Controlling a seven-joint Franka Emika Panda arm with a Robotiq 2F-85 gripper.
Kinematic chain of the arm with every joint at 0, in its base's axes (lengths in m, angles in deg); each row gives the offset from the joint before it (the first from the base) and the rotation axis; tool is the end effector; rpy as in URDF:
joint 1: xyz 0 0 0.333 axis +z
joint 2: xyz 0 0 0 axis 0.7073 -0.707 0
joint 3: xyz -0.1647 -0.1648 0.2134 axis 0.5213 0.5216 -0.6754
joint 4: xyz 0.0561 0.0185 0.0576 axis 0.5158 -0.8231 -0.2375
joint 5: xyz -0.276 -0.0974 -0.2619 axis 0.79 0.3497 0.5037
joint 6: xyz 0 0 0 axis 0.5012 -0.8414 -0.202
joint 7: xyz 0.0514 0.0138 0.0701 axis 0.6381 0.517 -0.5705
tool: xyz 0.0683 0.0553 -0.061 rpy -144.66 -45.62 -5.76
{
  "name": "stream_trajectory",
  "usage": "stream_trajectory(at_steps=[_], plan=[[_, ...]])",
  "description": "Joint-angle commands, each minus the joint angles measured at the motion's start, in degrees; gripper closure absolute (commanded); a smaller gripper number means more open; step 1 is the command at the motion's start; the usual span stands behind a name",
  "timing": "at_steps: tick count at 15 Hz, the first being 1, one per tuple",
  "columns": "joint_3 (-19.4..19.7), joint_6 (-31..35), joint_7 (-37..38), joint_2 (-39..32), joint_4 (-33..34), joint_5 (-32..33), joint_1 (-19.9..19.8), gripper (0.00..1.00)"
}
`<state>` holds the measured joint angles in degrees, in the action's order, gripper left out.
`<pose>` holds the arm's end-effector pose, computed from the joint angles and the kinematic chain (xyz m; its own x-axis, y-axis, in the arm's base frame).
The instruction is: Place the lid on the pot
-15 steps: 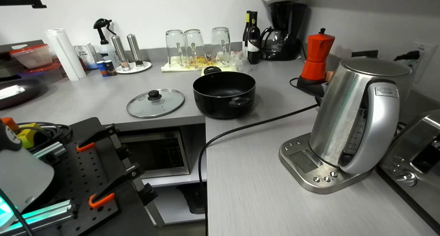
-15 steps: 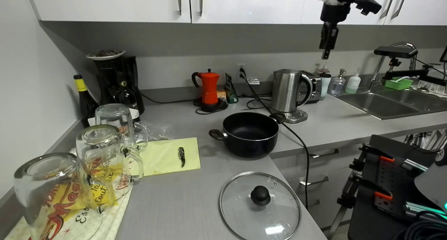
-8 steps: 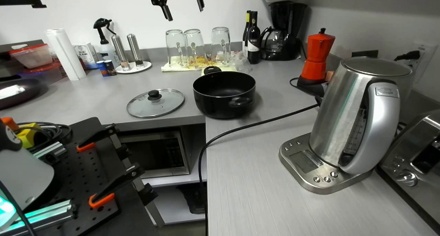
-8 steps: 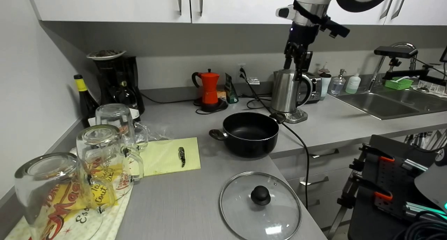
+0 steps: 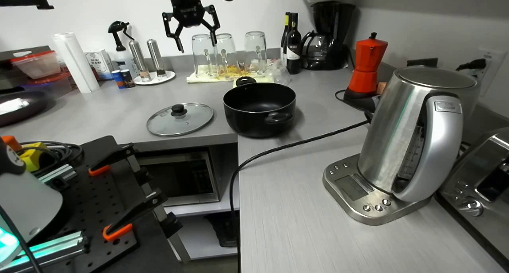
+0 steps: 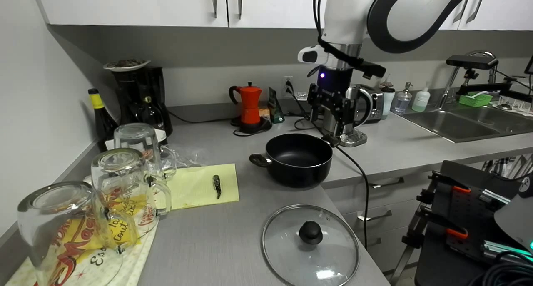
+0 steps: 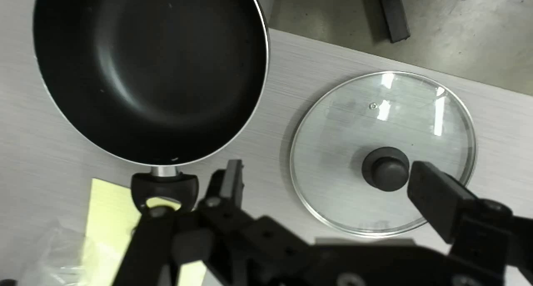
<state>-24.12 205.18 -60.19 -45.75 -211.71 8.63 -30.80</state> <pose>0.4705 0.1665 0.3394 0.3593 0.9332 -0.0100 0.9287 -0.3565 0.1025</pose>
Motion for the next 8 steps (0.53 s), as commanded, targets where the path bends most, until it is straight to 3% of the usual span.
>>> stream_trajectory(at_steps=[1, 8], plan=[[-2.84, 0.65, -6.93, -7.03, 4.09, -1.37, -0.94, 0.00], [-7.06, 3.46, -9.97, -17.10, 7.77, 1.71, -1.68, 0.00]])
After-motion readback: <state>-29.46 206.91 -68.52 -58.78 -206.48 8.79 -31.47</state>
